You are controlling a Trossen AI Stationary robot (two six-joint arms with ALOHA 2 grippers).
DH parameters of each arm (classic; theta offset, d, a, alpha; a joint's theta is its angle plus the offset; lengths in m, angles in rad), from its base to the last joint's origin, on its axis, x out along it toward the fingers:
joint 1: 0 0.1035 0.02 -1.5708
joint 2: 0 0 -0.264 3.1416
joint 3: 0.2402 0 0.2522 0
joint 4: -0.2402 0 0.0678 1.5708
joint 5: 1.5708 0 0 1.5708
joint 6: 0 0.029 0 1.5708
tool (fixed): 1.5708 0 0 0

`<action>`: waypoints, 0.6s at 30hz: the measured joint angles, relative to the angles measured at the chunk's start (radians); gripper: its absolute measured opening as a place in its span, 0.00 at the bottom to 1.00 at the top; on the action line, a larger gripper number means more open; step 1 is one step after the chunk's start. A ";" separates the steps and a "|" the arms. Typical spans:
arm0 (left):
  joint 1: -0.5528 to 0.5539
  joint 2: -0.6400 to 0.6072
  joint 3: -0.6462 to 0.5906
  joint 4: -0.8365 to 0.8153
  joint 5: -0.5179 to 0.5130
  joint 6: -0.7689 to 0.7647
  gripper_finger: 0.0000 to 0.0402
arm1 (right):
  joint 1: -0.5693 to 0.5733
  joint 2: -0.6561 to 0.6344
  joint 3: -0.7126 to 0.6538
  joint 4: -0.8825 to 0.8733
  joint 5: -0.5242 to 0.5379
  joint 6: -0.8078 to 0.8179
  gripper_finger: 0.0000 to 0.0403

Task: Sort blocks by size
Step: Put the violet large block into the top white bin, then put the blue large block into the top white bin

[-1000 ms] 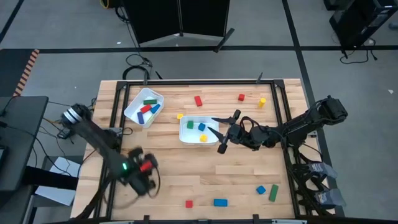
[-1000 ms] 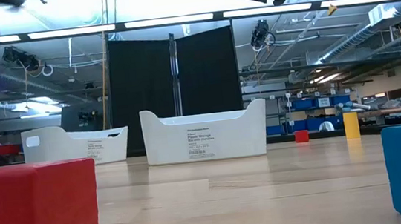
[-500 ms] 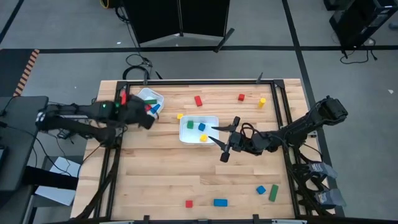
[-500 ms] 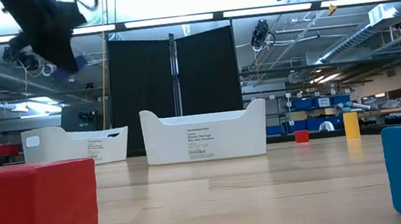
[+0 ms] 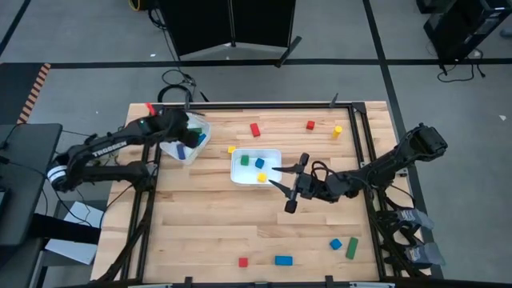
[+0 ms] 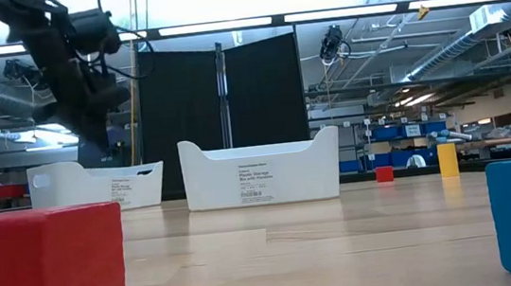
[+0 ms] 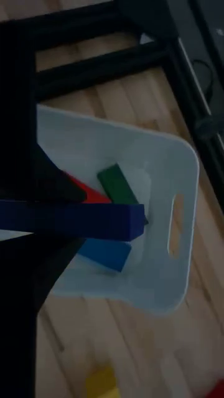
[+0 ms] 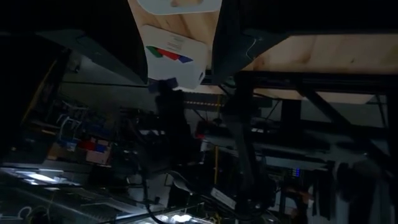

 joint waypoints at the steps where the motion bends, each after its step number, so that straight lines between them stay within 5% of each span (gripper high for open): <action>1: 0.022 0.004 -0.005 0.014 0.023 0.015 0.19 | 0.003 0.000 0.000 0.000 0.000 0.000 0.47; 10: 0.059 0.011 -0.008 0.108 0.093 0.093 0.49 | 0.034 0.000 0.001 -0.084 -0.001 0.067 0.47; 18: -0.043 -0.070 -0.008 0.203 0.211 0.147 0.59 | 0.054 0.000 0.081 -0.470 -0.133 0.286 0.47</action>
